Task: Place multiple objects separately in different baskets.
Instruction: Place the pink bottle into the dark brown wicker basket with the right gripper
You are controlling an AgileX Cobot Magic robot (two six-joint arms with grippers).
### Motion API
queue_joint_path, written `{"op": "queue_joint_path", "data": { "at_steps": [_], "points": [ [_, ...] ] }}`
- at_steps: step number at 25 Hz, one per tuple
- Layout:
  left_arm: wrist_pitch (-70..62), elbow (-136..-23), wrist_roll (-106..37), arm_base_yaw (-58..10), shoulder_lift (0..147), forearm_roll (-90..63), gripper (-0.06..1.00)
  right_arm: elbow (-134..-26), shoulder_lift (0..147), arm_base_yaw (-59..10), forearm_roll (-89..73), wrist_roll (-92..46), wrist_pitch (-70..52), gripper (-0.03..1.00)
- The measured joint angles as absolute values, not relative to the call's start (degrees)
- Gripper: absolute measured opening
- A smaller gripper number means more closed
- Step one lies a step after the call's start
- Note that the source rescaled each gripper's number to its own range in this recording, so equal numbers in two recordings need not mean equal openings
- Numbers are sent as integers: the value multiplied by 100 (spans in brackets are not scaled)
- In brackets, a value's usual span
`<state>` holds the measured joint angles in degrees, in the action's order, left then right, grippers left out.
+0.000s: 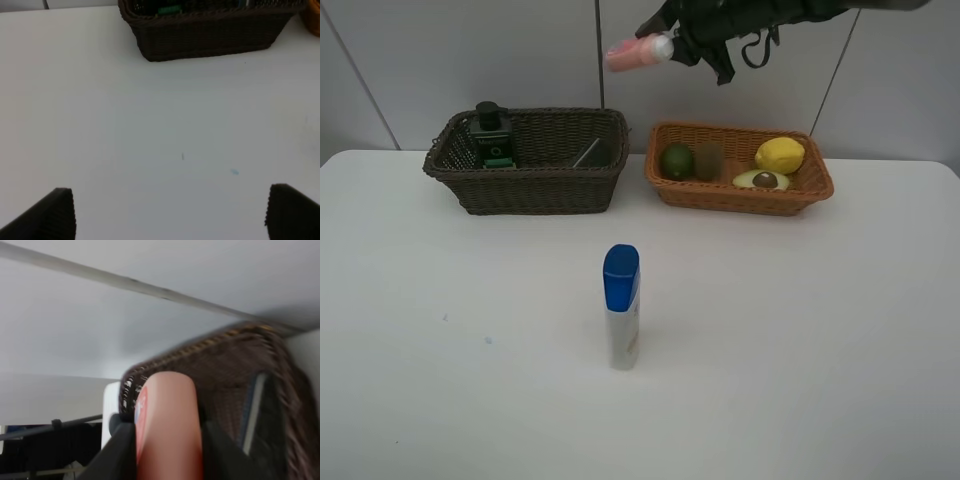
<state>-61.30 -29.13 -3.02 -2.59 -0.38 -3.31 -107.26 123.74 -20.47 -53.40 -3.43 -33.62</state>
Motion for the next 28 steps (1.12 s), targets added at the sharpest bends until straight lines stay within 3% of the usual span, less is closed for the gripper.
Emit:
{"op": "queue_joint_path", "data": {
  "at_steps": [6, 13, 19, 20, 21, 24, 25, 26, 28],
  "points": [
    [-6130, -2913, -302, -259, -38, -331, 100, -11358, 13100, -2464, -5355, -647, -2833, 0],
    [-6130, -2913, -302, -259, -38, -331, 100, -11433, 13631, -2906, -5344, -1898, -1441, 0],
    [-6130, -2913, -302, -259, -38, -331, 100, -11433, 13709, -3128, -4689, -2389, -1070, 0],
    [-6130, -2913, -302, -259, -38, -331, 100, -11433, 13720, -3153, -4499, -2389, -1064, 4],
    [-6130, -2913, -302, -259, -38, -331, 100, -11433, 13729, -3165, -4356, -2389, -1048, 16],
    [-6130, -2913, -302, -259, -38, -331, 100, -11433, 13734, -3193, -4063, -2394, -1048, 68],
    [-6130, -2913, -302, -259, -38, -331, 100, -11433, 13734, -3193, -4016, -2394, -1055, 80],
    [-6130, -2913, -302, -259, -38, -331, 100, -11433, 13734, -3193, -3992, -2394, -1084, 88],
    [-6130, -2913, -302, -259, -38, -331, 100, -11433, 13734, -3193, -3975, -2394, -1192, 96]
  ]
}}
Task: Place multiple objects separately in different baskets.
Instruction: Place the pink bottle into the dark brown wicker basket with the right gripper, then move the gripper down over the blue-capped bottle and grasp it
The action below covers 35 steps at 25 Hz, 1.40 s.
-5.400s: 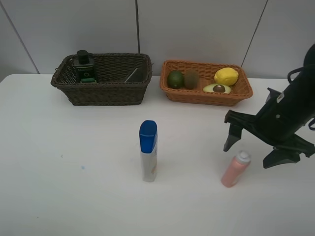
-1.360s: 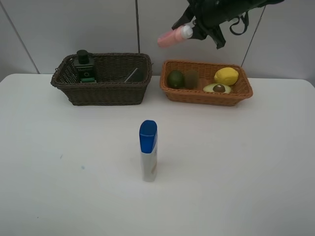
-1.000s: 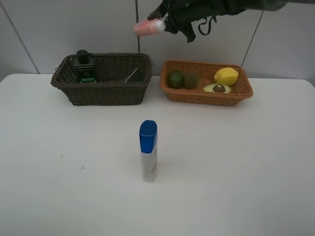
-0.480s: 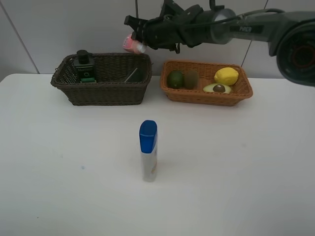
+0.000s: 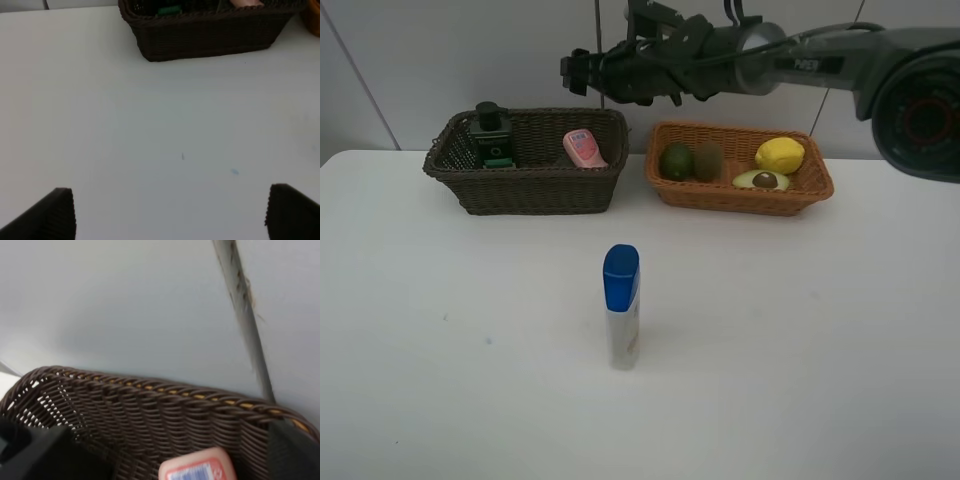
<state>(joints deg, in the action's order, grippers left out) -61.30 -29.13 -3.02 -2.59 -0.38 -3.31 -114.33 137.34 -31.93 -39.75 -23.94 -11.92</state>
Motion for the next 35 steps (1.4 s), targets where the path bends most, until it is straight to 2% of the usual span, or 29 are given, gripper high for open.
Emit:
{"op": "queue_joint_path", "data": {
  "at_steps": [5, 8, 16, 19, 28, 35],
  "points": [
    [-6130, -2913, -302, -259, -38, -331, 100, -11433, 13602, -3193, -3950, -2394, -1851, 98],
    [-6130, -2913, -302, -259, -38, -331, 100, -11433, 13283, -3193, -3668, -2155, -2648, 99],
    [-6130, -2913, -302, -259, -38, -331, 100, -11473, 12386, -3193, -626, 283, -5472, 100],
    [-6130, -2913, -302, -259, -38, -331, 100, -11473, 12220, -3193, -102, 889, -6674, 100],
    [-6130, -2913, -302, -259, -38, -331, 100, -11393, 11974, -3312, -589, 1620, -6978, 100],
    [-6130, -2913, -302, -259, -38, -331, 100, -11324, 11551, -3750, -706, 1879, -6975, 100]
  ]
}}
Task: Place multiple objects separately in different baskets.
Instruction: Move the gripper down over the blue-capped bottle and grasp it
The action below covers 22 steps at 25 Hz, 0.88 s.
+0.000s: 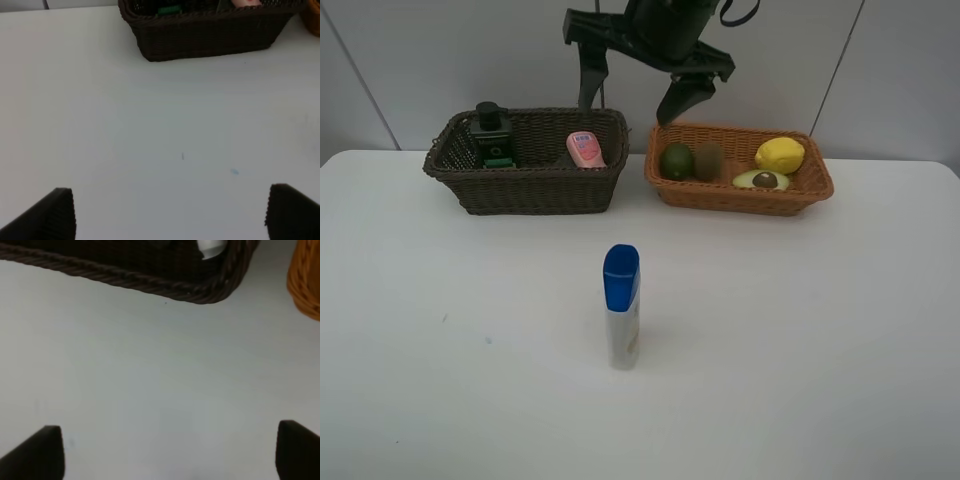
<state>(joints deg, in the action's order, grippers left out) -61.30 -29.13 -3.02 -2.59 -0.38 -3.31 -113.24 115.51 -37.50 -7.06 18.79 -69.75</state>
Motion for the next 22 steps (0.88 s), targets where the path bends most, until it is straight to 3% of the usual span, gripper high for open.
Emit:
{"op": "queue_joint_path", "data": {
  "at_steps": [12, 22],
  "points": [
    [-6130, -2913, -302, -259, -38, -331, 100, -8734, 10113, -4431, -542, 2866, -7019, 100],
    [-6130, -2913, -302, -259, -38, -331, 100, -8521, 10076, -4665, -548, 3897, -7012, 100]
  ]
}}
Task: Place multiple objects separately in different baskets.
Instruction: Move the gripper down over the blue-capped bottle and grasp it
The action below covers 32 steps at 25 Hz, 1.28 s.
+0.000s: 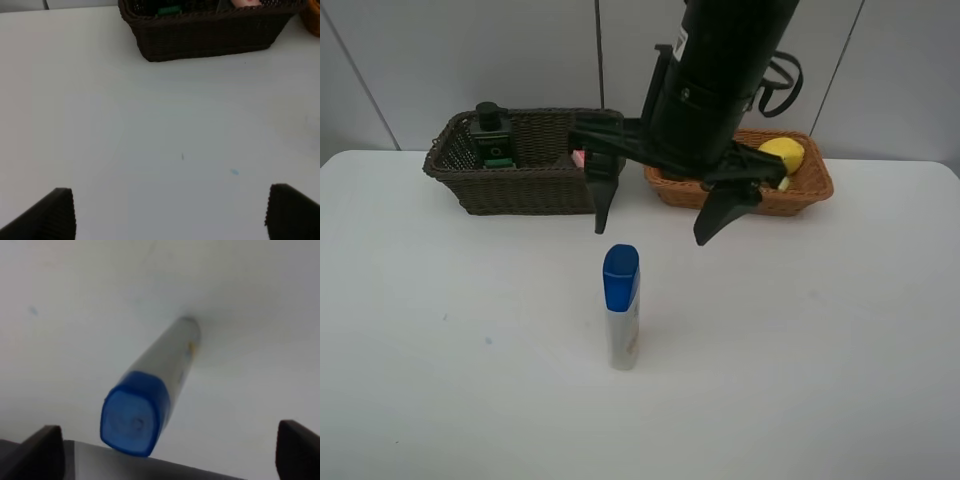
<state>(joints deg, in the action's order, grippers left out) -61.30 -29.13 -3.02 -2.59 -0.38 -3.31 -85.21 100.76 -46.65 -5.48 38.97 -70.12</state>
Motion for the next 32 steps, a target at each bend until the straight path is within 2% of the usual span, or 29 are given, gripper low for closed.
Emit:
{"op": "queue_joint_path", "data": {
  "at_steps": [17, 32],
  "points": [
    [-6130, -2913, -302, -259, -38, -331, 100, -8504, 10272, -5451, -380, 4841, -7010, 100],
    [-6130, -2913, -302, -259, -38, -331, 100, -8504, 10970, -5504, -44, 5024, -7004, 100]
  ]
}}
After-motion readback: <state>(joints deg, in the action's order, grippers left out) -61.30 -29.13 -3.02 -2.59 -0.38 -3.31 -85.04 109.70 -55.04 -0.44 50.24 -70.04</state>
